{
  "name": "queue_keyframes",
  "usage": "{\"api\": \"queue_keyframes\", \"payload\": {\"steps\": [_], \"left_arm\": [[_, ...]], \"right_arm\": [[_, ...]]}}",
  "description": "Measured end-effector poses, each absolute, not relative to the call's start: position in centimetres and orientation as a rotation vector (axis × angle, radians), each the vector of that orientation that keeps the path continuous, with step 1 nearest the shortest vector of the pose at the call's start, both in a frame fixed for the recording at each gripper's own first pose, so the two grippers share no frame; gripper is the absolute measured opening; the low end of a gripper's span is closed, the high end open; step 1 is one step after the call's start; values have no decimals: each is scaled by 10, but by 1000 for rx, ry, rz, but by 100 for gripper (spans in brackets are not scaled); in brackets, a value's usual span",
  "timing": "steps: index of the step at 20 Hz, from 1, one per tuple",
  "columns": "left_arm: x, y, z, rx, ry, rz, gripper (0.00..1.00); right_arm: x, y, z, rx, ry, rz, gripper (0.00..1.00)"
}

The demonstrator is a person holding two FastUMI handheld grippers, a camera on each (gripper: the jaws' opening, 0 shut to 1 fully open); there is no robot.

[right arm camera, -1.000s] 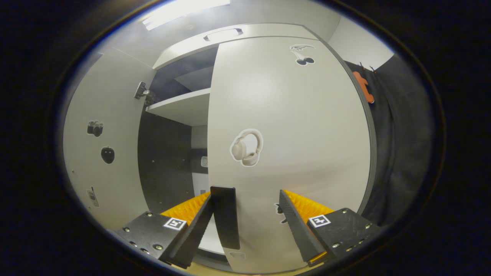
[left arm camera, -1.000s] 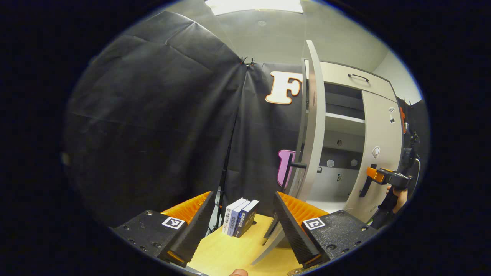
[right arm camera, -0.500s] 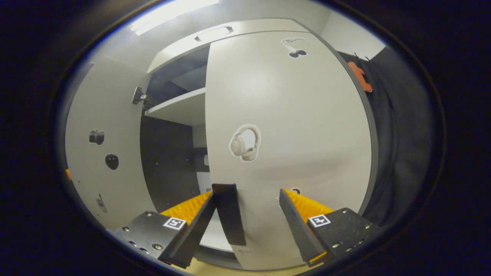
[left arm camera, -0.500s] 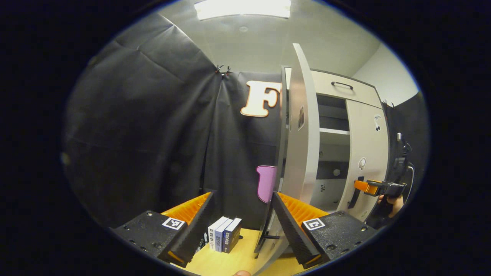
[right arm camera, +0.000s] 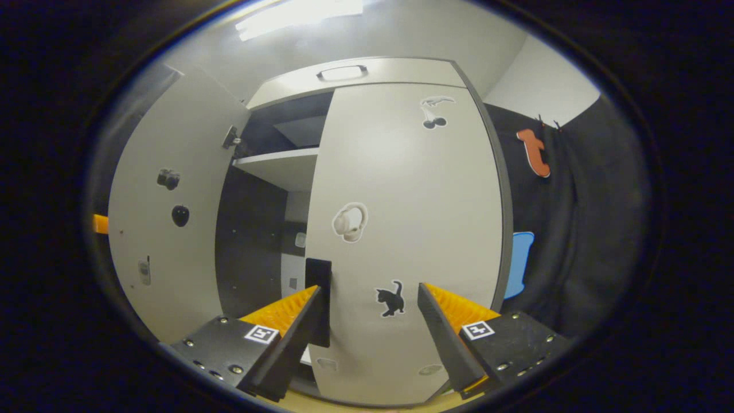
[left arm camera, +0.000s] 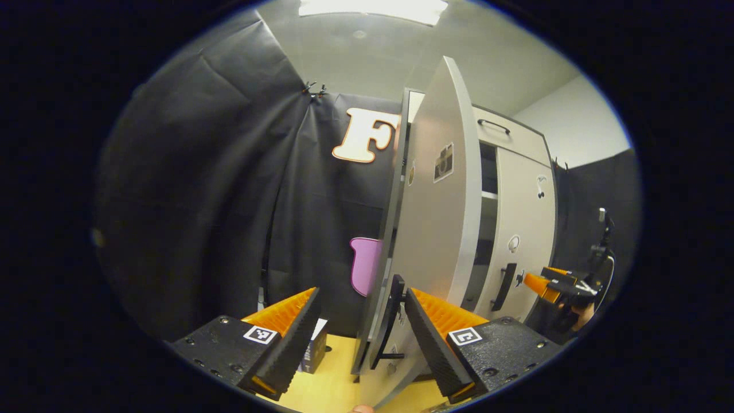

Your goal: Grasp the bottle in the cabinet with the left hand and place it on the coaster, then close the right door with the right hand and the left door with the left hand.

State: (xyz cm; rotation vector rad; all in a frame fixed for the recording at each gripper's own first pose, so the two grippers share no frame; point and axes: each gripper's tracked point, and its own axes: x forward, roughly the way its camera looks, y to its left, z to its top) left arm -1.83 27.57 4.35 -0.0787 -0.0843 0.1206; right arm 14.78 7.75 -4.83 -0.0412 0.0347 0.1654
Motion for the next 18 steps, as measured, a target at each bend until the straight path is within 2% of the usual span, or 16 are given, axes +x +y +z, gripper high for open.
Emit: {"api": "queue_keyframes", "payload": {"steps": [2, 3, 7, 8, 9, 12, 14, 15, 18], "left_arm": [[-19, 270, 42, -101, -91, 113, 93], [-17, 265, 40, -107, -94, 101, 93], [-6, 224, 34, -147, -86, -7, 93], [-2, 212, 32, -162, -85, -34, 90], [4, 201, 30, -178, -82, -58, 93], [17, 177, 25, -197, -72, -105, 93], [28, 167, 19, -220, -59, -113, 89], [34, 158, 17, -241, -53, -128, 98], [48, 142, 13, -255, -42, -155, 100]], "right_arm": [[146, 71, -51, -65, 46, 163, 97], [144, 68, -53, -62, 59, 166, 100], [138, 57, -53, -52, 77, 165, 100], [135, 53, -53, -63, 76, 165, 100], [131, 48, -52, -79, 75, 163, 100], [119, 34, -54, -127, 78, 152, 100], [109, 22, -60, -150, 99, 137, 100], [104, 16, -62, -153, 108, 130, 100], [91, -5, -63, -149, 120, 102, 100]]}}
